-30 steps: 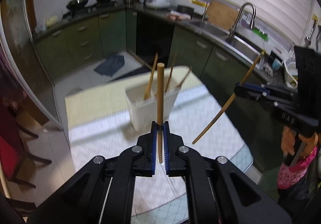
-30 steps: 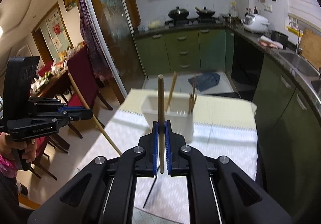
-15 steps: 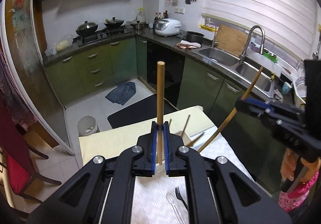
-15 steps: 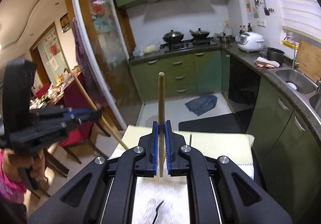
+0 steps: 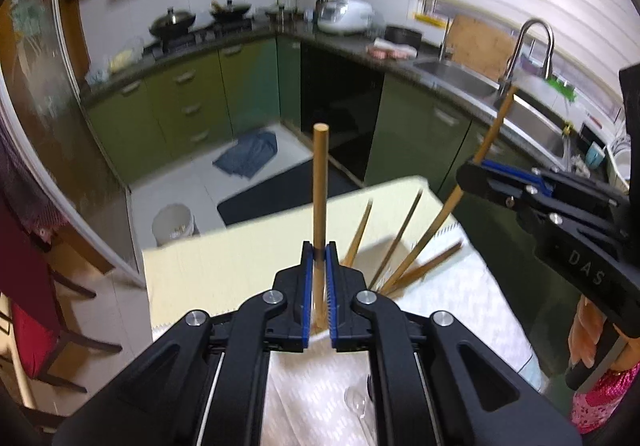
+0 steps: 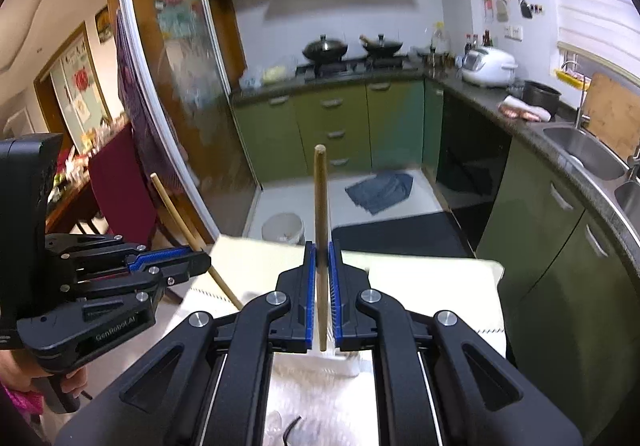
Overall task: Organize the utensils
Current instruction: 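Open the left tool into the holder while the right tool releases its chopstick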
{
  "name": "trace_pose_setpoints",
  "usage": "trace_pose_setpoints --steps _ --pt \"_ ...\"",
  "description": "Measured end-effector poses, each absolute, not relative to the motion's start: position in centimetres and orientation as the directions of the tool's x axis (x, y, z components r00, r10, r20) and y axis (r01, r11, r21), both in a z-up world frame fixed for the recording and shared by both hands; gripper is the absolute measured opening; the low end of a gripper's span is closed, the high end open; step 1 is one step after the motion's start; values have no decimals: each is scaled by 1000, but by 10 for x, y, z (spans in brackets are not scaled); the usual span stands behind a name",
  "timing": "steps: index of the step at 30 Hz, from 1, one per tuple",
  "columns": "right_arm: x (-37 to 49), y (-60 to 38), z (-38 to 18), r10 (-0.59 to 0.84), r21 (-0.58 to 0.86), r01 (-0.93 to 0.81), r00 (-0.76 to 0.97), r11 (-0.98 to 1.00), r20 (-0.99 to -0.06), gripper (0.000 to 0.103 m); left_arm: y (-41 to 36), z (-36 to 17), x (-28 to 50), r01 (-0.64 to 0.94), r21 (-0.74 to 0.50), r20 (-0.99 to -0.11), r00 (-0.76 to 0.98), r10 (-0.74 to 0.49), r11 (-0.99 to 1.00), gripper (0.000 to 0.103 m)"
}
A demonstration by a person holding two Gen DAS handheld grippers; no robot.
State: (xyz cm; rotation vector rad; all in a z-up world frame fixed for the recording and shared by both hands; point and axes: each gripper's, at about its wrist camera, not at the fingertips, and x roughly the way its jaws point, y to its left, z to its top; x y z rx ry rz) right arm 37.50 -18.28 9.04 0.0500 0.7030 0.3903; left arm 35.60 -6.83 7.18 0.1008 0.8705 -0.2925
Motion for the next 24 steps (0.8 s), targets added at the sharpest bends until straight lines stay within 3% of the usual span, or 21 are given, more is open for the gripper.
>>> trace_pose_setpoints --steps 8,11,18,21,24 --pt "378 -172 56 344 144 -338 661 930 -667 8 -63 38 347 288 -38 -808 554 -199 957 10" --pt "374 -171 56 345 140 -343 662 929 -665 8 -64 37 343 293 -39 -805 557 -204 955 30" --pt "361 -168 66 341 125 -348 674 929 -655 9 -65 46 327 298 -45 -793 570 -215 954 31" --pt "346 -171 75 366 145 -361 679 921 -636 16 -62 54 315 301 -60 -789 570 -230 952 36" --pt "316 -184 88 404 161 -389 700 907 -588 29 -56 56 297 306 -62 -789 568 -234 950 51"
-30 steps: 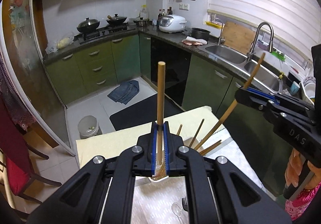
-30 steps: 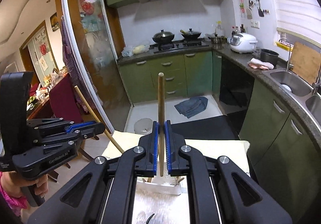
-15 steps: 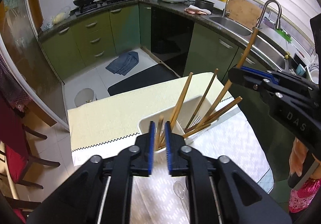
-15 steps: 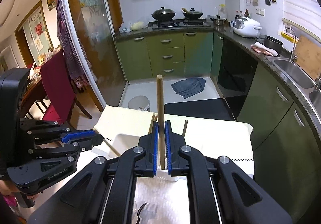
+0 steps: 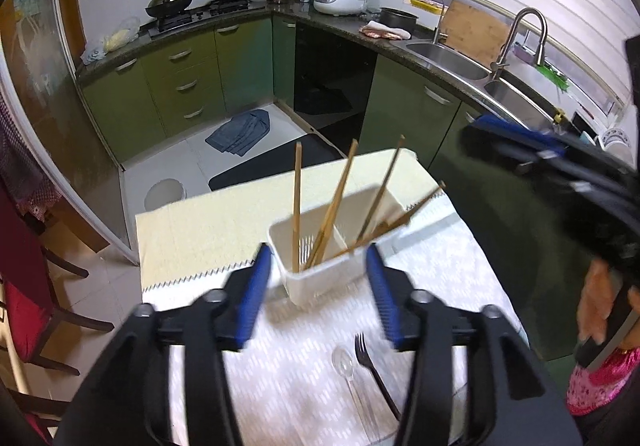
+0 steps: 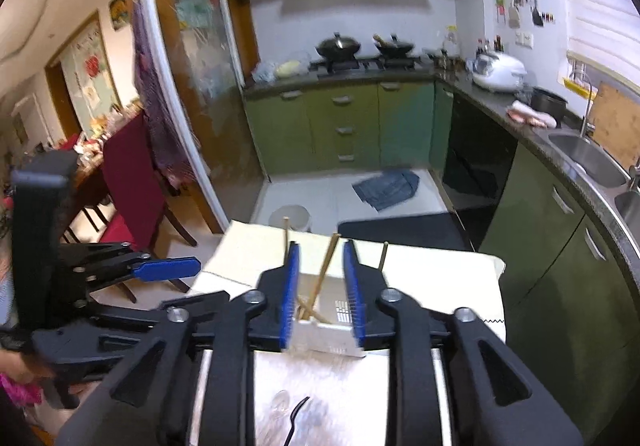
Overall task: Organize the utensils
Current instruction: 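Open the left tool into the holder while the right tool releases its chopstick, then lower the left tool to the clear spoon while the right tool approaches the black fork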
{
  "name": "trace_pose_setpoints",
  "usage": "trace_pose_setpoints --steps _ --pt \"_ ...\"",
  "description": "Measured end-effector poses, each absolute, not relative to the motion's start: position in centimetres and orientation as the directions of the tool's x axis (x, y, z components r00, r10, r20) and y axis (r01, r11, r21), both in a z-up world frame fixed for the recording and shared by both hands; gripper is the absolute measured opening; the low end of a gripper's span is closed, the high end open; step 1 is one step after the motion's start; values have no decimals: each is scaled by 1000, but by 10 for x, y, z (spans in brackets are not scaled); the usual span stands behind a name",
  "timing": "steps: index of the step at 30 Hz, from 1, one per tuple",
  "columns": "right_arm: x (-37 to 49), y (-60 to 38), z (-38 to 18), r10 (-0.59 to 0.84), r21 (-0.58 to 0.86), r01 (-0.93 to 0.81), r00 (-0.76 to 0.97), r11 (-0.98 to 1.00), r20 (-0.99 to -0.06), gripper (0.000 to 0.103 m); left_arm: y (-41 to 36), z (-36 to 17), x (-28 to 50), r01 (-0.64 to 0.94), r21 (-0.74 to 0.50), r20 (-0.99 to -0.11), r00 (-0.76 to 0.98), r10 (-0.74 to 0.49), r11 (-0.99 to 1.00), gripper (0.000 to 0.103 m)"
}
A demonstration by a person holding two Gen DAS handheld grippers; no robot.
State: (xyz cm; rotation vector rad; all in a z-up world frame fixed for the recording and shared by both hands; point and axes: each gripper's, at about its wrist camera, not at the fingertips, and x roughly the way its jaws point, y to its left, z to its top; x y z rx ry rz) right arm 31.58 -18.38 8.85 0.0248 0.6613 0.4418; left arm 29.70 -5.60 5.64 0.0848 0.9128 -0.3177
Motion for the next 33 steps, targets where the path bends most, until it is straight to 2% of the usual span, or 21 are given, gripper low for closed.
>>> trace_pose_setpoints --steps 4,5,7,12,16,18,20,23,30,32,33 --pt "270 -205 93 430 165 -413 709 896 -558 32 -51 31 270 311 -78 -824 515 -237 947 51" --pt "257 -211 89 433 163 -418 707 894 -560 38 -51 20 265 314 -88 -836 492 -242 945 51" --pt "238 -218 76 429 153 -425 692 892 -581 42 -52 -9 258 312 -110 -872 425 -242 944 51" --pt "210 -230 14 409 157 -429 596 890 -691 42 -63 -90 246 273 -136 -943 258 -209 952 51" --pt "204 -245 -22 427 223 -400 549 889 -719 42 -73 -133 248 231 -159 -967 159 -198 960 50" --pt "203 -254 -35 431 251 -378 536 891 -725 42 -77 -143 251 217 -141 -971 158 -177 966 46" --pt "202 -260 -42 435 264 -369 530 891 -728 42 -80 -151 254 200 -136 -976 142 -166 970 35" --pt "198 -270 -46 437 272 -362 531 892 -726 42 -85 -162 256 188 -132 -981 118 -155 973 28" --pt "210 -279 -42 443 285 -356 531 890 -722 42 -98 -173 258 174 -132 -985 86 -149 976 28" --pt "212 -278 -43 448 291 -356 526 888 -722 42 -105 -178 259 170 -132 -987 68 -145 977 20" --pt "213 -278 -44 453 296 -359 522 885 -722 42 -107 -178 259 166 -127 -988 68 -139 978 20"
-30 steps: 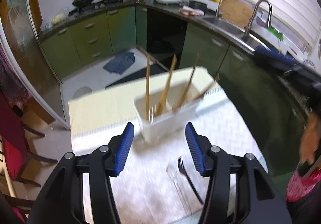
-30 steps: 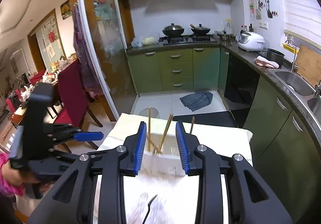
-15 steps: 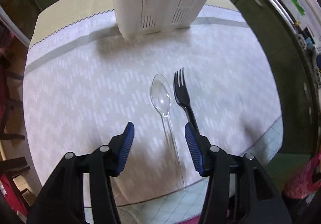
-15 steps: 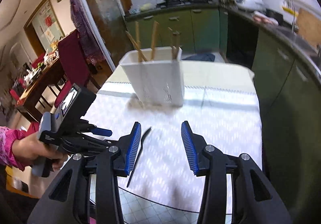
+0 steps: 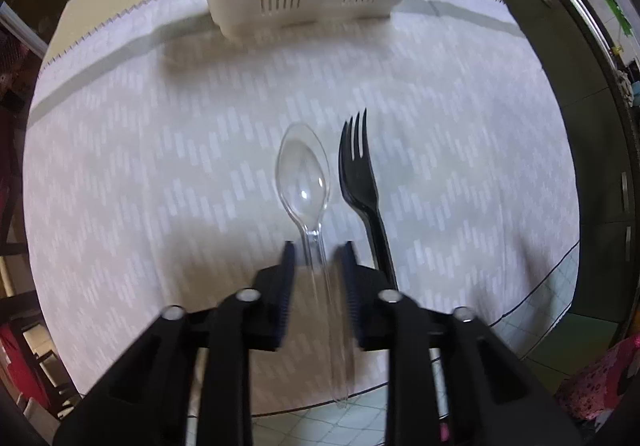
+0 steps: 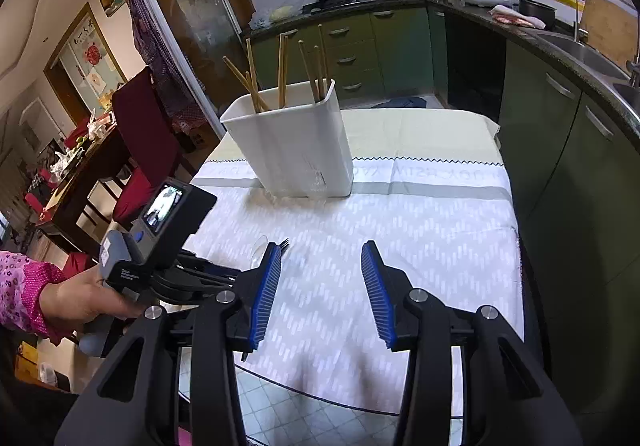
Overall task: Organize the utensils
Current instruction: 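Lower the left tool to the clear spoon while the right tool approaches the black fork, then grasp the clear spoon handle with the left tool while the right tool grasps the black fork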
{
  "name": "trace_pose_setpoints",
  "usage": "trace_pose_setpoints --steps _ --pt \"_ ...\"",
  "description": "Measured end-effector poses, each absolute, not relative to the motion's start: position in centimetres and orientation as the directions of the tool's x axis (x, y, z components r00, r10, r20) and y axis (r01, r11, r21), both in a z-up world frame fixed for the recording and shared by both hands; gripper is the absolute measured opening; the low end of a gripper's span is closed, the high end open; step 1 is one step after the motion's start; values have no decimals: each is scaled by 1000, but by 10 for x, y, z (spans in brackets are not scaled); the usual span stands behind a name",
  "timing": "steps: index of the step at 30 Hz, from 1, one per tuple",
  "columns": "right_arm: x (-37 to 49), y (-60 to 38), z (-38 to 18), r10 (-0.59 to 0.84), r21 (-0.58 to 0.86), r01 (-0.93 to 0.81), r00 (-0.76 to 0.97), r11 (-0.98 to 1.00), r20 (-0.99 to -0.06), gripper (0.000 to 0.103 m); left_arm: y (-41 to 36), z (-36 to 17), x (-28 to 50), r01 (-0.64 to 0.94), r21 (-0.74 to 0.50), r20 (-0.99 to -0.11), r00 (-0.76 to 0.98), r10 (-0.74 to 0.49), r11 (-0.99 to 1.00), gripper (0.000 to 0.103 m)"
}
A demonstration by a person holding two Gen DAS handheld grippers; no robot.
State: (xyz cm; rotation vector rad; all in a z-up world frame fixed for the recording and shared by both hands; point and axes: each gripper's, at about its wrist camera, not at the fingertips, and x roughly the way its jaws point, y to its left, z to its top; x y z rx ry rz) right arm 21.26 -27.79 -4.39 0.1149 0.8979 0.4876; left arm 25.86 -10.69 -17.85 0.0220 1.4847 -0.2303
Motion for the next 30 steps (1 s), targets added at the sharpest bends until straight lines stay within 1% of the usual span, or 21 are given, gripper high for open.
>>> trace_pose_setpoints --steps 1,2,9,10,11,12,17,18,19,20,22,25,30 --pt "213 -277 -44 457 298 -362 520 883 -722 42 -109 -179 259 170 -127 -988 65 -140 977 19" --pt "213 -276 -45 459 298 -366 518 882 -722 42 -110 -180 259 167 -131 -988 62 -143 977 16" --pt "212 -269 -49 460 290 -379 505 878 -731 43 -115 -183 277 151 -138 -987 58 -148 979 10" --pt "212 -268 -50 459 288 -381 502 878 -733 44 -115 -183 282 149 -141 -987 56 -151 979 9" --pt "213 -265 -51 455 282 -386 494 878 -741 49 -115 -182 282 153 -145 -986 56 -155 978 9" --pt "213 -260 -54 451 275 -393 481 878 -752 50 -114 -182 282 156 -149 -986 55 -159 976 9" --pt "228 -226 -88 423 252 -418 390 873 -818 50 -96 -178 280 161 -176 -980 63 -188 971 8" --pt "233 -217 -97 420 254 -426 359 868 -833 49 -93 -176 278 161 -178 -979 68 -191 971 8" --pt "236 -211 -105 419 257 -432 337 865 -843 44 -89 -172 276 163 -182 -977 78 -196 970 8" --pt "242 -203 -115 419 265 -436 307 860 -855 37 -85 -168 275 167 -184 -976 88 -201 969 8" --pt "253 -190 -130 406 266 -437 267 859 -874 32 -77 -160 273 170 -186 -973 105 -205 968 8" --pt "272 -171 -149 419 308 -427 192 850 -888 31 -69 -149 266 177 -194 -969 122 -217 965 8" --pt "290 -147 -164 399 304 -414 163 858 -902 31 -53 -131 259 200 -201 -960 154 -233 959 8"
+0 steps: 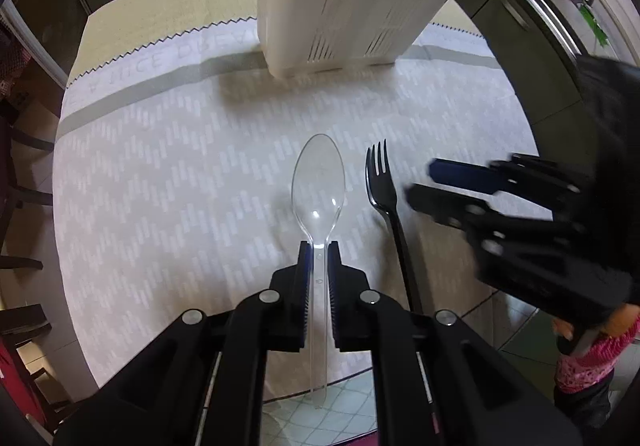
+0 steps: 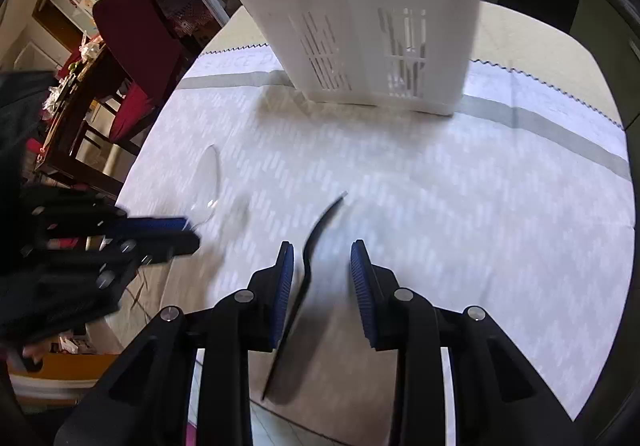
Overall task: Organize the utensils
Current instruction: 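Grasp the clear spoon handle with the left tool while the right tool grasps the black fork, then lift the spoon with the left tool toward the holder while the right tool lifts the fork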
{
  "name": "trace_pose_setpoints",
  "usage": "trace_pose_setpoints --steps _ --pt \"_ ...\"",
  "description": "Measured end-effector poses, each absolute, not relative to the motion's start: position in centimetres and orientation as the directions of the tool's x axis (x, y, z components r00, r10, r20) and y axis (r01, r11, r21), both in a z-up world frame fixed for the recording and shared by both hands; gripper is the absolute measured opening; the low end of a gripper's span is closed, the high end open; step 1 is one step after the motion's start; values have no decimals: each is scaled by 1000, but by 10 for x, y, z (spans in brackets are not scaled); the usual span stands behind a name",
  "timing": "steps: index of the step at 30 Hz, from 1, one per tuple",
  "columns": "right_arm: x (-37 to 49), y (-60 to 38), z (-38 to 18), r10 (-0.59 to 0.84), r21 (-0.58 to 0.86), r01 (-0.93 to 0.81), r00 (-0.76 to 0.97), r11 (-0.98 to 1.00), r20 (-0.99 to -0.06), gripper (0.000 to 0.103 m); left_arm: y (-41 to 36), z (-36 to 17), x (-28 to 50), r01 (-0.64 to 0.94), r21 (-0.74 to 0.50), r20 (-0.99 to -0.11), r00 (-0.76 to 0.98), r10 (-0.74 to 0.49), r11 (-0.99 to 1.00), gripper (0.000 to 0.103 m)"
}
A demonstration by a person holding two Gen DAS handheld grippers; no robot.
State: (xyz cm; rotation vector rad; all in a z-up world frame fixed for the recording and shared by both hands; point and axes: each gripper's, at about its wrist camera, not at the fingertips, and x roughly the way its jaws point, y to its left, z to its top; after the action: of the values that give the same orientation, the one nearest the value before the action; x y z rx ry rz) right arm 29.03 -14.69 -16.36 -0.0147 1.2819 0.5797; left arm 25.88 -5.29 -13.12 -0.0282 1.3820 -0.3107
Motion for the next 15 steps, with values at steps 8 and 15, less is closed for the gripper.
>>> trace_pose_setpoints --steps 8,15 --pt "307 -122 -184 368 304 -374 114 876 -923 21 -42 -119 247 236 -207 -951 181 -253 949 8" --pt "311 -123 -191 380 324 -346 106 881 -919 5 -47 -116 244 252 -209 -948 183 -259 945 8"
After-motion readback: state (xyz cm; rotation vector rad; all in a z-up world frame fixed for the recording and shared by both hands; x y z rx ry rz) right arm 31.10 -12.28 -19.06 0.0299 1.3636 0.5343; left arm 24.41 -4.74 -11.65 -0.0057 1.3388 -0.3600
